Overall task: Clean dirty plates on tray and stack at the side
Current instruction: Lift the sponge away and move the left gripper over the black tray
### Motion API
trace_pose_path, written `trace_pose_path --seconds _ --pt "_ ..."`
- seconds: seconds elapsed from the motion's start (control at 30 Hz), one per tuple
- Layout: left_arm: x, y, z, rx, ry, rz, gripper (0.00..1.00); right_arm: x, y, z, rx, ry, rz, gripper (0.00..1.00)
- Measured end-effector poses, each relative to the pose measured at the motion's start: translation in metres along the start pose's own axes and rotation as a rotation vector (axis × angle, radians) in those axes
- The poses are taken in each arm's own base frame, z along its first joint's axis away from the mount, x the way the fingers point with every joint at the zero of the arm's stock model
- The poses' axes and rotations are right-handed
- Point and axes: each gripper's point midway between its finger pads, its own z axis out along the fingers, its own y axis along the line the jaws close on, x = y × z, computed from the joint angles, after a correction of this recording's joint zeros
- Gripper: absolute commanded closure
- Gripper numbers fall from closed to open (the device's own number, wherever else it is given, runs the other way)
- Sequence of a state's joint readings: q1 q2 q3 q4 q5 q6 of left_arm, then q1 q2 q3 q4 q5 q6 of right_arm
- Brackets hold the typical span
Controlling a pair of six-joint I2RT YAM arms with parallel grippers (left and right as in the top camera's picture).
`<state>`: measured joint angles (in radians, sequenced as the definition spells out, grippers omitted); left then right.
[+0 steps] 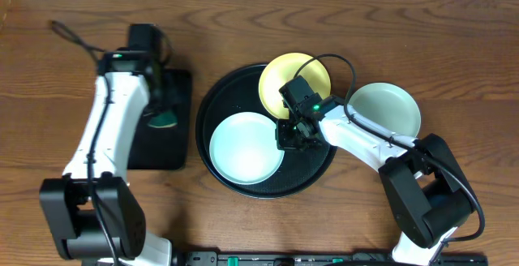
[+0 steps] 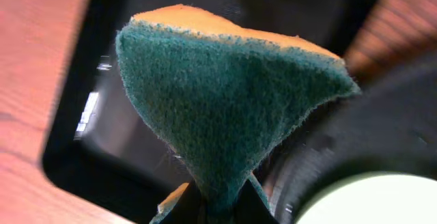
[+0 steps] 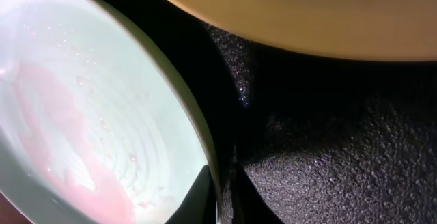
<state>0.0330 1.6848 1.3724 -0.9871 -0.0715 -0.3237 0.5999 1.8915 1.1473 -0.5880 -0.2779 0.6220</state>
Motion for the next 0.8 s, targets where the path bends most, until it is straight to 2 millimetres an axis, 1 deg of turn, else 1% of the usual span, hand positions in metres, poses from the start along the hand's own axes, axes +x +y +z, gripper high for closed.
trace_pose_path --seconds 0.13,0.3,0.43,0.6,0.7,0.8 --pt "-0.008 0.027 0.003 -0.021 0.003 -0.064 0.93 -0.001 0.001 0.000 -0.005 -0.003 -0.008 0.98" --pt "-0.013 0.049 0.005 -0.033 0.007 -0.123 0.92 0.000 0.002 0.005 -0.015 0.009 -0.018 0.99" --pt "-0.013 0.053 0.006 -0.017 0.016 -0.130 0.93 0.000 0.003 0.004 -0.017 0.014 -0.033 0.99" --pt "-0.008 0.052 0.006 -0.008 0.038 -0.116 0.93 -0.004 0.007 -0.001 -0.022 0.033 -0.071 0.99" --pt "-0.006 0.055 0.006 -0.006 0.052 -0.114 0.93 -0.018 0.021 -0.014 -0.029 -0.005 -0.121 0.99" --pt "-0.007 0.068 0.007 -0.012 0.057 -0.151 0.92 -0.042 0.039 -0.032 -0.008 -0.092 -0.187 0.99"
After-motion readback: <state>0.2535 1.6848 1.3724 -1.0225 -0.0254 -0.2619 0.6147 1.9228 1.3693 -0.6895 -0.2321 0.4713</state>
